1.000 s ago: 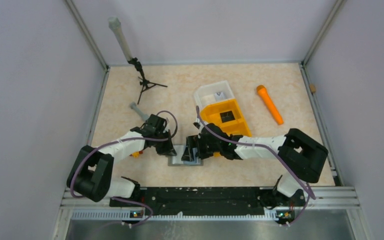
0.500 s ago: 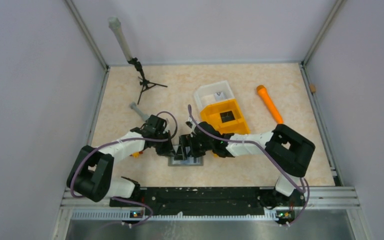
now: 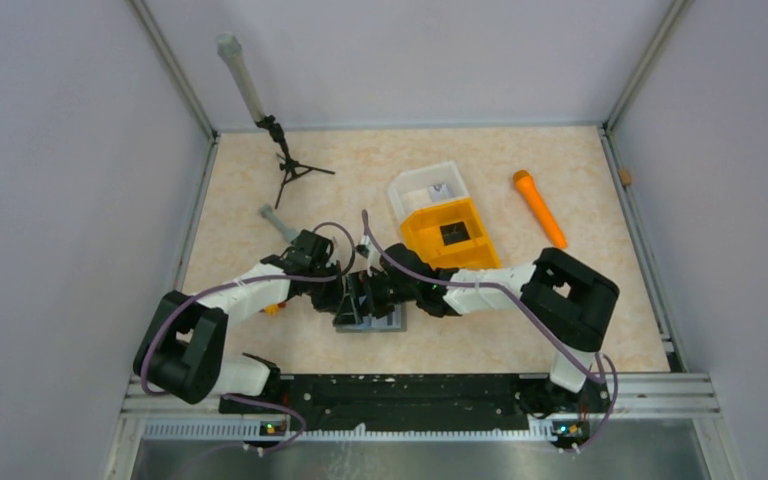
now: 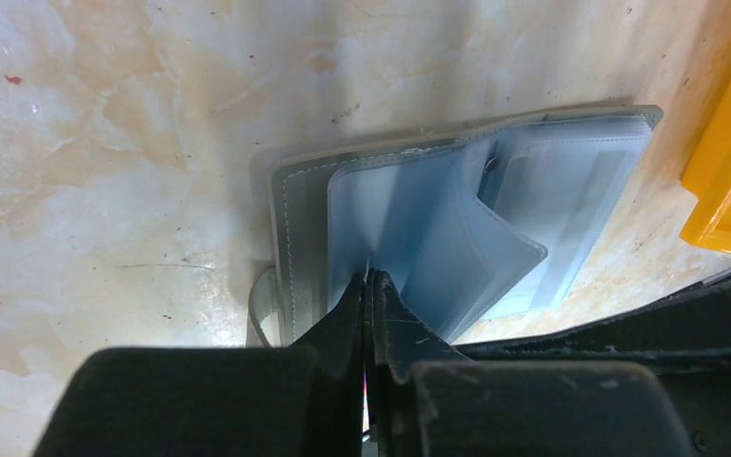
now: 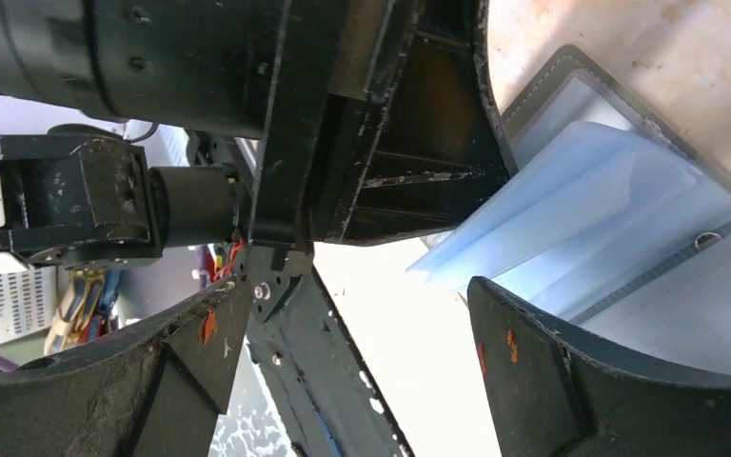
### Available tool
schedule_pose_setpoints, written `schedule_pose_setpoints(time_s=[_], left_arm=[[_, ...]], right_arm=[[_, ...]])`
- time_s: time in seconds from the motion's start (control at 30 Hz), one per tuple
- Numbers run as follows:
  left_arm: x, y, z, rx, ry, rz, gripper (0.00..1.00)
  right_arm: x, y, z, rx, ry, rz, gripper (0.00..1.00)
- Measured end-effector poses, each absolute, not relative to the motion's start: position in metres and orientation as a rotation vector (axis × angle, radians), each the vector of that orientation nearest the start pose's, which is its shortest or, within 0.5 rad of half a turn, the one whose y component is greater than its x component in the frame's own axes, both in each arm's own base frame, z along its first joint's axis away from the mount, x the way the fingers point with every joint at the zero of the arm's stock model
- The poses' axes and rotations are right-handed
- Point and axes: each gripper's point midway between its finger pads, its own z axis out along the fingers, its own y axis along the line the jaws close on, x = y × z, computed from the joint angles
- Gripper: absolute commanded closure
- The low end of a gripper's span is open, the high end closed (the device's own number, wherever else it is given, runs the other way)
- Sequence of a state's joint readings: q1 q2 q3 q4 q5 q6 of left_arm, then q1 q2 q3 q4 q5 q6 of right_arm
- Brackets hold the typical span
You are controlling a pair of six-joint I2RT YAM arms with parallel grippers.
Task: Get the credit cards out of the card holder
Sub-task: Open the card holder at the center of the board.
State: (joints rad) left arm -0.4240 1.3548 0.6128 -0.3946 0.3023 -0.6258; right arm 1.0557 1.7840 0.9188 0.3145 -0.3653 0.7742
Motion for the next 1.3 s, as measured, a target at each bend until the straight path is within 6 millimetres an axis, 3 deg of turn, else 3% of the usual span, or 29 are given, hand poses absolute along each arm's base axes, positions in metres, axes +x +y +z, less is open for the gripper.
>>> schedule_pose_setpoints(time_s=[0.3, 0.43, 0.57, 0.67, 0.83, 1.07, 1.3], left_arm=[[0.199, -0.173, 0.023, -0.191, 2.831, -0.687, 1.00], [0.199, -0.173, 0.023, -0.191, 2.832, -0.687, 1.00], [0.199, -0.173, 0.023, -0.191, 2.831, -0.687, 1.00], [0.199, -0.173, 0.023, -0.191, 2.832, -0.687, 1.00], [0.199, -0.173, 0.023, -0.191, 2.832, -0.687, 1.00], [0.199, -0.173, 0.023, -0.191, 2.832, -0.688, 1.00], [0.199, -0.173, 0.023, -0.191, 2.832, -0.688, 1.00]], right_arm=[[0.154, 0.442, 0.115, -0.632, 2.246, 1.358, 0.13], [0.159, 0.431, 0.131, -0.616, 2.208, 1.310, 0.13], [0.167, 0.415, 0.135, -0.572, 2.229, 1.210, 0.13], [0.171, 0.400, 0.125, -0.540, 2.266, 1.148, 0.12], [0.165, 0.379, 0.088, -0.531, 2.382, 1.045, 0.12], [0.163, 0.376, 0.060, -0.538, 2.454, 0.993, 0.12], [0.167, 0.385, 0.058, -0.541, 2.425, 1.023, 0.13]])
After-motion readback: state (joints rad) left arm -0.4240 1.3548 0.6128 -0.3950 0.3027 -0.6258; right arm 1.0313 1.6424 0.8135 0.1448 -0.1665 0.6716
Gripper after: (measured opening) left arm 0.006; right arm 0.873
